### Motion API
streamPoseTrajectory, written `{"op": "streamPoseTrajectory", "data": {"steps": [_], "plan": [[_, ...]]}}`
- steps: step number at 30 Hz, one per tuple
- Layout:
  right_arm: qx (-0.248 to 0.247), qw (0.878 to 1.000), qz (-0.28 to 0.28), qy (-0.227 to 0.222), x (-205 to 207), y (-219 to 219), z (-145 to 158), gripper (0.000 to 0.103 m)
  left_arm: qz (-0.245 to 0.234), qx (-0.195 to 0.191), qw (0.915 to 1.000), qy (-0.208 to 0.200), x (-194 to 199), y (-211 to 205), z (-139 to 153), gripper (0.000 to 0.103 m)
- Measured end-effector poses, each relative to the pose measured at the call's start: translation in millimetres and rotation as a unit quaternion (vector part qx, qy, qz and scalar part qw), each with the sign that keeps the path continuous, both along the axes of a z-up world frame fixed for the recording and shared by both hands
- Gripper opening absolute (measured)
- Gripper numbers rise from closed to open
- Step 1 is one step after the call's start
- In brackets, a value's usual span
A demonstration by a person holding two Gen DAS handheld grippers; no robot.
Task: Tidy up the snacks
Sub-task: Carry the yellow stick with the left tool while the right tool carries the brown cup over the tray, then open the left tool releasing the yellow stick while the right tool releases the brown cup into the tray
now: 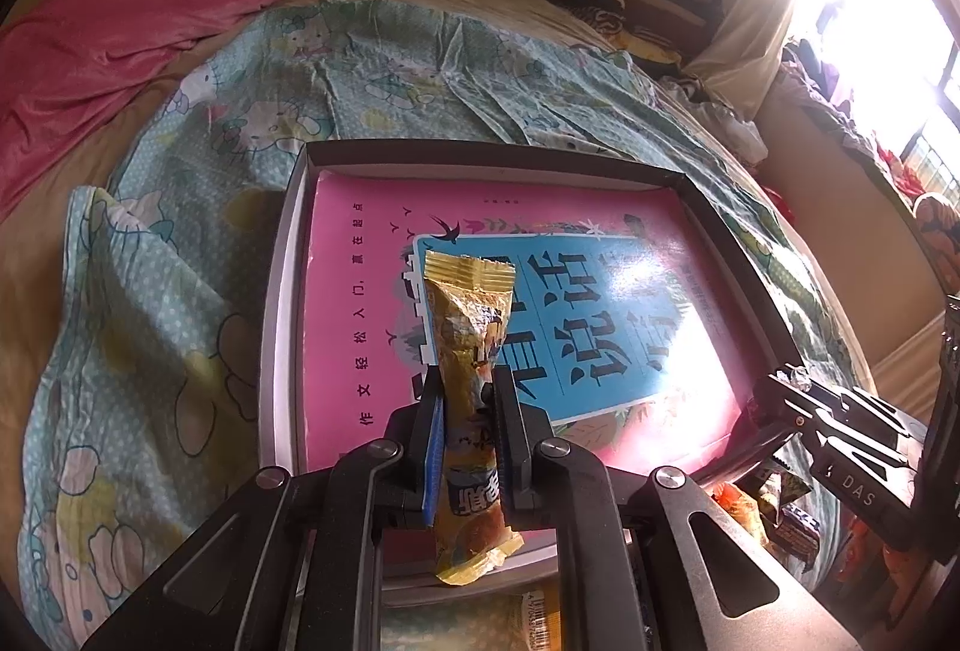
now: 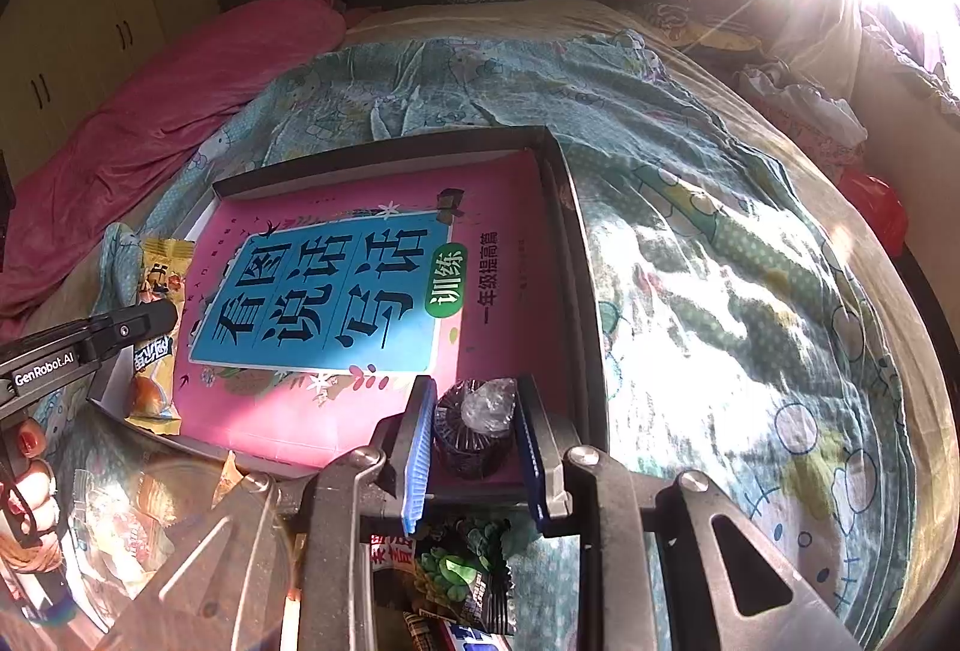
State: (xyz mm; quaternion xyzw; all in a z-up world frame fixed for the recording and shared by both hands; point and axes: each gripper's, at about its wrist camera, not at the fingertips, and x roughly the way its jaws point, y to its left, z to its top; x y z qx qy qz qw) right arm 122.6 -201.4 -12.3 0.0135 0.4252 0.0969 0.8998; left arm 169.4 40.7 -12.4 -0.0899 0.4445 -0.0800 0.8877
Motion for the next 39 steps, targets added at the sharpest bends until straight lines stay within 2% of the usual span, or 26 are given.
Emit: {"op": "streamPoseTrajectory", "data": {"steps": [16,23,29,32,35,37,39], "plan": [[0.019,1.0,0.0,-0.008,-6,-12,-1,0.027,-0.011,-0.012,0.9998,0.008,3,1,-6,0.015],[0.006,1.0,0.001,-0.005,-7,-10,1,0.032,-0.009,-0.013,0.9998,0.012,2,1,-6,0.017],[0.003,1.0,0.0,-0.008,-10,-9,4,0.046,-0.014,-0.01,0.9998,0.014,0,-2,-6,0.021],[0.011,1.0,-0.005,-0.009,-11,-13,6,0.046,-0.014,-0.008,0.9998,0.014,-2,-2,-5,0.022],[0.01,1.0,-0.009,-0.013,-12,-14,9,0.047,-0.015,-0.008,0.9997,0.016,-3,-2,-5,0.027],[0.011,1.0,-0.012,-0.018,-12,-14,11,0.049,-0.015,-0.008,0.9997,0.015,-4,-1,-3,0.037],[0.014,1.0,-0.014,-0.02,-12,-14,12,0.051,-0.016,-0.01,0.9998,0.012,-5,0,-1,0.041]]}}
